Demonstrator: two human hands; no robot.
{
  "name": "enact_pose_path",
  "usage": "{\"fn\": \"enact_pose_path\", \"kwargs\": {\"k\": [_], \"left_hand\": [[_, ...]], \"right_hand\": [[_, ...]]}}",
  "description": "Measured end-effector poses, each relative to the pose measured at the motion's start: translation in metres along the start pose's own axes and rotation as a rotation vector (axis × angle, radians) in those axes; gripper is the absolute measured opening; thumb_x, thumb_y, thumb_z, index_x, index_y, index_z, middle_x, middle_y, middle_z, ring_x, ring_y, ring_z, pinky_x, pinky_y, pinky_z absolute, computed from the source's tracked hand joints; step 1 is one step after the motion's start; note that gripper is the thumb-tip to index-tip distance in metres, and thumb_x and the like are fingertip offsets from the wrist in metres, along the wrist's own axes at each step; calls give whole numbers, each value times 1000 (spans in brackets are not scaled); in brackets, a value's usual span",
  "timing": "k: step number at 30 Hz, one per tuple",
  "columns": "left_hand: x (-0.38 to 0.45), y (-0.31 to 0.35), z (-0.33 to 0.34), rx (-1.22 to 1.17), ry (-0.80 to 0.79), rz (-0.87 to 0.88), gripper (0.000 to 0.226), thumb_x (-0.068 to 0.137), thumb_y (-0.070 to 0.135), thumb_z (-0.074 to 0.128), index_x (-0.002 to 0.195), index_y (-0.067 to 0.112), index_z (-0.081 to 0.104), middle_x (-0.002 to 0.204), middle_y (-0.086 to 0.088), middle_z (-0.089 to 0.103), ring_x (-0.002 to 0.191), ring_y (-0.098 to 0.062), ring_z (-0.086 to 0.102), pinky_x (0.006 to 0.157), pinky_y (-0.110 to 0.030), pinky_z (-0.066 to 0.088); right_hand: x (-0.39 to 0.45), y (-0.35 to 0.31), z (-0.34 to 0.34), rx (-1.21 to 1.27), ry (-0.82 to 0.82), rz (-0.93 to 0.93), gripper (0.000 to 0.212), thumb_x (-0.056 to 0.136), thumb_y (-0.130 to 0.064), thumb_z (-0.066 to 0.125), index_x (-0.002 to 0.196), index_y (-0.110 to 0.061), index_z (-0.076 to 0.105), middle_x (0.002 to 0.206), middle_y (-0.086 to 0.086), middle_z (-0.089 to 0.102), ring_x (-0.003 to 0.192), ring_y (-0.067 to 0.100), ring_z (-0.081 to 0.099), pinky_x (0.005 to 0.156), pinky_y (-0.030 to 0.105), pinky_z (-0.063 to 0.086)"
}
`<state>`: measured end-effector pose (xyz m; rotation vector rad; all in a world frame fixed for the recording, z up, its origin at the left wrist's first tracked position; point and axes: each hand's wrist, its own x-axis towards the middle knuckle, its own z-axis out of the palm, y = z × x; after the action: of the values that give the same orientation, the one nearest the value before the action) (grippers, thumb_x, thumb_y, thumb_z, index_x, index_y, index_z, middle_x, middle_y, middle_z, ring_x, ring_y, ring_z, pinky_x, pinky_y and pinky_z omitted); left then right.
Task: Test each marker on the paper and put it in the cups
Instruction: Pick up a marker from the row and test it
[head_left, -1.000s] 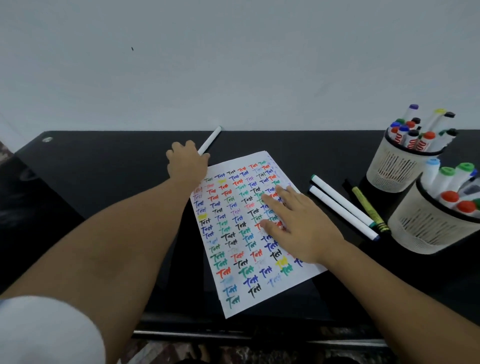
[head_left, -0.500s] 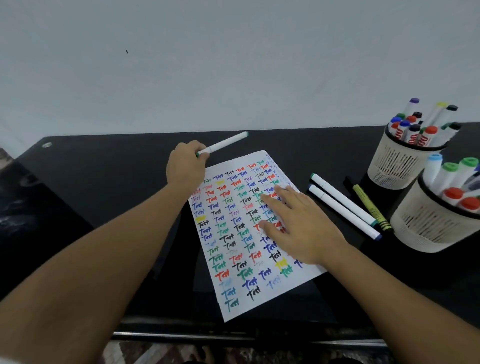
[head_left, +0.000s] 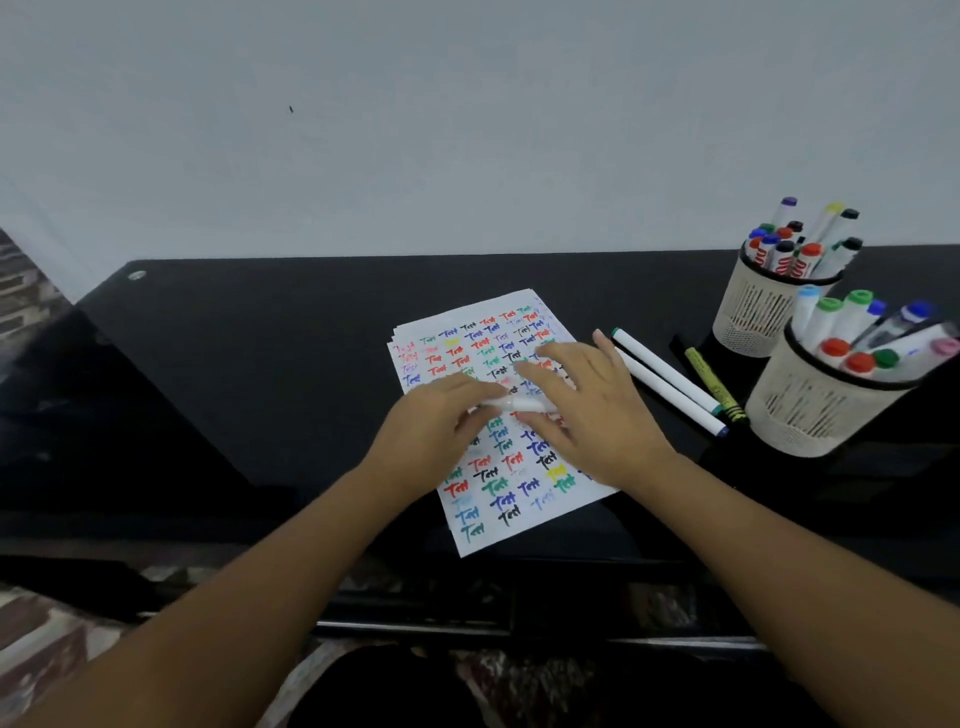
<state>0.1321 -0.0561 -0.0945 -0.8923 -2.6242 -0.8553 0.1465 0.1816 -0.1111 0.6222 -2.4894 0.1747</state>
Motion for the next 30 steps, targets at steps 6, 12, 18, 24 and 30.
{"fn": "enact_pose_path", "kwargs": {"k": [6, 12, 18, 24, 30], "left_hand": [[-12, 2, 10, 27, 70, -36, 32, 100, 29, 63, 130, 16, 68, 113, 2, 72, 97, -13, 63, 83, -27, 48], [-13, 1, 14, 96, 117, 22, 28, 98, 24, 67, 123, 13, 71, 104, -2, 74, 91, -22, 64, 79, -38, 51], [-13, 1, 14, 97, 136, 2, 24, 99, 24, 66, 119, 13, 73, 93, 0, 73, 83, -21, 62, 74, -39, 50], [-12, 4, 11, 69, 93, 11, 22, 101, 27, 62, 114, 14, 74, 88, 3, 71, 80, -17, 56, 70, -23, 36], [-11, 2, 11, 70, 81, -44, 29, 101, 30, 63, 122, 13, 71, 98, 1, 72, 90, -17, 58, 76, -29, 44]], "right_hand": [[2, -1, 2, -98, -34, -124, 36, 108, -42, 42, 123, -22, 68, 90, -5, 67, 79, 24, 65, 102, 41, 38], [15, -5, -11, 2, -291, -129, 45, 110, -46, 32, 139, -23, 58, 103, -4, 64, 87, 19, 61, 80, 35, 42], [31, -13, -20, -15, -420, -108, 51, 106, -50, 16, 135, -31, 53, 98, -7, 60, 85, 19, 59, 68, 38, 47], [32, -9, -28, -89, -444, -99, 60, 100, -65, 6, 133, -40, 50, 86, -9, 60, 72, 13, 61, 54, 31, 46], [27, -8, -30, -36, -428, -21, 49, 106, -63, 23, 146, -44, 43, 94, -12, 66, 79, 13, 64, 57, 33, 48]]}}
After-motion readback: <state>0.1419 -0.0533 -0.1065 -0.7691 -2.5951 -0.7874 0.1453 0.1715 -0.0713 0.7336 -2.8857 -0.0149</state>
